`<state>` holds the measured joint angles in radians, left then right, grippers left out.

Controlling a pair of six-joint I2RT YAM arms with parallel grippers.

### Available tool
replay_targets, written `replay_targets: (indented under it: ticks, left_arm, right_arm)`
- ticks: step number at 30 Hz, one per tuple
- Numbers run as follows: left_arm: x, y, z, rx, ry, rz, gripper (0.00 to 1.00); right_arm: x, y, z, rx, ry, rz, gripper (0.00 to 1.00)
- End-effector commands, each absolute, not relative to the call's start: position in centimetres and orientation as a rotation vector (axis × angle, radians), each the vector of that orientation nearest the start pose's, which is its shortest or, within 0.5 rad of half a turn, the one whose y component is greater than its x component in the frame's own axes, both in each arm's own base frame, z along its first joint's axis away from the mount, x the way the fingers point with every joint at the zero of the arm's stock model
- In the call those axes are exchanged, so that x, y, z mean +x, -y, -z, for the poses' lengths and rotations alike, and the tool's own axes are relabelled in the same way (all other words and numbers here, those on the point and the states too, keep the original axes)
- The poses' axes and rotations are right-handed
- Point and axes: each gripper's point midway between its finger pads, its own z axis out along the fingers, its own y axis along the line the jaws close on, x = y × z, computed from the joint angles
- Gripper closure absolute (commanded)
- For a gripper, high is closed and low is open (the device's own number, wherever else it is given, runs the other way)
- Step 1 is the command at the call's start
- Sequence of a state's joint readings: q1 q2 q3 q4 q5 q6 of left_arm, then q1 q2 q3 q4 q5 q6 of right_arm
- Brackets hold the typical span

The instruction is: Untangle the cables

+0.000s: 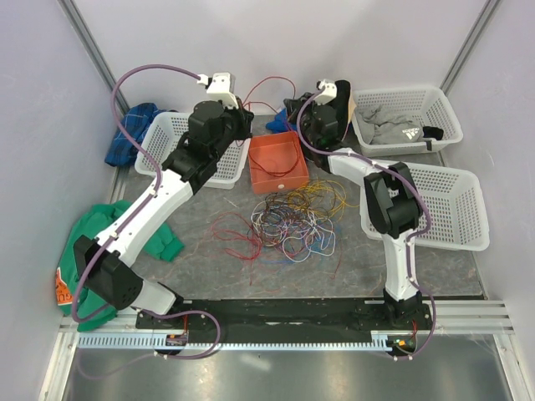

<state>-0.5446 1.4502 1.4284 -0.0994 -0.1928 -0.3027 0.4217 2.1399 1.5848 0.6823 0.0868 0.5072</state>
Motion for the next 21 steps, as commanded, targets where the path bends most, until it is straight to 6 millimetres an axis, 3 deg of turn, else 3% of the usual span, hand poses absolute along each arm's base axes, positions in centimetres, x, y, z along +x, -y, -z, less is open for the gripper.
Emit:
replay_targets:
  ticks: [1, 4, 9, 12, 13, 16, 20, 21]
  left_arm:
    - [42.1, 22.2, -37.7, 0.022, -1.699, 0.453, 0.98]
    - [42.2, 22.3, -37.3, 0.025, -1.714, 0.45, 0.98]
    - [42.3, 23.1, -36.7, 0.03, -1.733, 0.487, 0.98]
    - [42.2, 23.2, -36.8, 0.027, -1.732, 0.504, 0.98]
    - [42.1, 23.2, -36.8, 0.028, -1.732, 0.506, 0.98]
    - [41.9, 23.0, -37.2, 0.025, -1.722, 0.499, 0.98]
    - [41.7, 22.4, -38.0, 0.018, -1.704, 0.484, 0.98]
    - [41.5, 22.3, -38.3, 0.022, -1.699, 0.482, 0.98]
  right_arm:
    - [59.8, -27.9, -20.6, 0.124, -1.538, -0.675, 1.0]
    - [59.1, -28.5, -19.1, 0.105, -1.597, -0.692, 1.0]
    - [57.3, -29.3, -18.7, 0.083, -1.659, -0.748, 0.99]
    - [56.4, -29.1, -19.9, 0.083, -1.648, -0.758, 0.83]
    - [56.3, -29.0, -20.2, 0.083, -1.645, -0.759, 0.7]
    - [55.5, -28.8, -21.9, 0.08, -1.633, -0.765, 0.52]
    - [54.1, -28.3, -24.8, 0.06, -1.627, -0.752, 0.36]
    - [53.6, -28.3, -24.5, 0.056, -1.648, -0.748, 0.35]
